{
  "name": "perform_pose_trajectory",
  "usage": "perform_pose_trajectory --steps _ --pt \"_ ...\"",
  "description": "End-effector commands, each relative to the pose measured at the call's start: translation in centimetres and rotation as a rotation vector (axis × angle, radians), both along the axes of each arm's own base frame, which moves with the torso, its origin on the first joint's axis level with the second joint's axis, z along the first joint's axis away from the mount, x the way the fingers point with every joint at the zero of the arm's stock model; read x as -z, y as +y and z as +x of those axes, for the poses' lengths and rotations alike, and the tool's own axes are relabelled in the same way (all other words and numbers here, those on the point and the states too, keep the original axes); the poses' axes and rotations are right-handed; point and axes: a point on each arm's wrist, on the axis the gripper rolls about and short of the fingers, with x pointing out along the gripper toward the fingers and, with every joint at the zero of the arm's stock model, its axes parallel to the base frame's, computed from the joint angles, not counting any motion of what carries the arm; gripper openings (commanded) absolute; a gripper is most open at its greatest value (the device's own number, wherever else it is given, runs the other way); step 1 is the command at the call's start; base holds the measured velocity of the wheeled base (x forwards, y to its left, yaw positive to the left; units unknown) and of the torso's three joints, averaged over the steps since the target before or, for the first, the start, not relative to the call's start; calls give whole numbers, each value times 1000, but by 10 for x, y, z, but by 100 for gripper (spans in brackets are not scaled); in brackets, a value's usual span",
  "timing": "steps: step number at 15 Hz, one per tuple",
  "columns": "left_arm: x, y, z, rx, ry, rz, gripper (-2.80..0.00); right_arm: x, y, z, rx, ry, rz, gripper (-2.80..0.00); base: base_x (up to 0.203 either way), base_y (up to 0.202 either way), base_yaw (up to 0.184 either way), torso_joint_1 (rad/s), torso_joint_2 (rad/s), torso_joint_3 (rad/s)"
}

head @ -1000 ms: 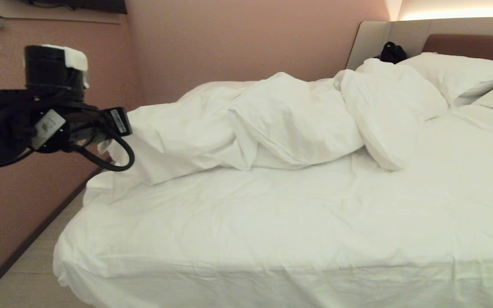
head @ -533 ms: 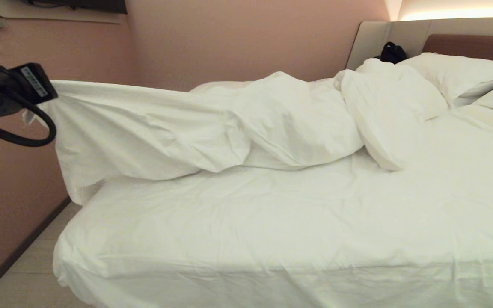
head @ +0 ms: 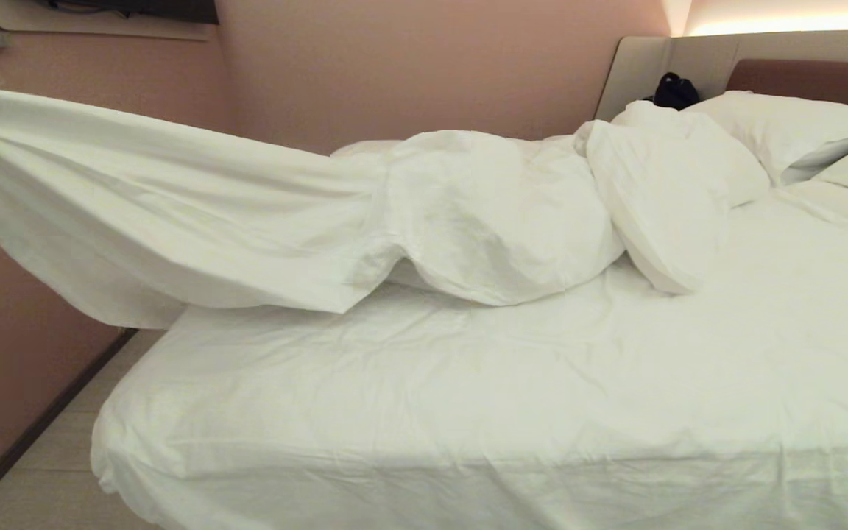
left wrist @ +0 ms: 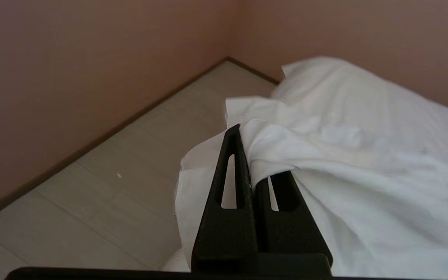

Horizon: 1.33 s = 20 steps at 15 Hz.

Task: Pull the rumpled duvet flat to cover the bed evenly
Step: Flatten the corners of the folded blanket

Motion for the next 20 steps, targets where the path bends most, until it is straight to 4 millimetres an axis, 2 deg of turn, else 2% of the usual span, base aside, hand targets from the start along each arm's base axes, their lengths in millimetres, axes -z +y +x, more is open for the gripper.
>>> perform_pose_trajectory --steps 1,4,11,17,20 --pt "-9 20 -12 -55 -49 -25 -280 0 0 0 -1 -1 1 -280 0 0 0 0 0 0" --pt "-21 34 -20 -70 -125 -84 -280 0 0 0 0 -1 0 -280 0 0 0 0 0 0" --pt "-45 45 -46 -162 -277 -160 -280 0 0 0 0 -1 0 -280 0 0 0 0 0 0" --pt "-55 57 -60 -233 -350 -187 -280 0 0 0 0 -1 0 -280 0 0 0 0 0 0" --pt "-56 56 -64 -246 -360 -181 -280 0 0 0 -2 -1 0 -280 0 0 0 0 0 0"
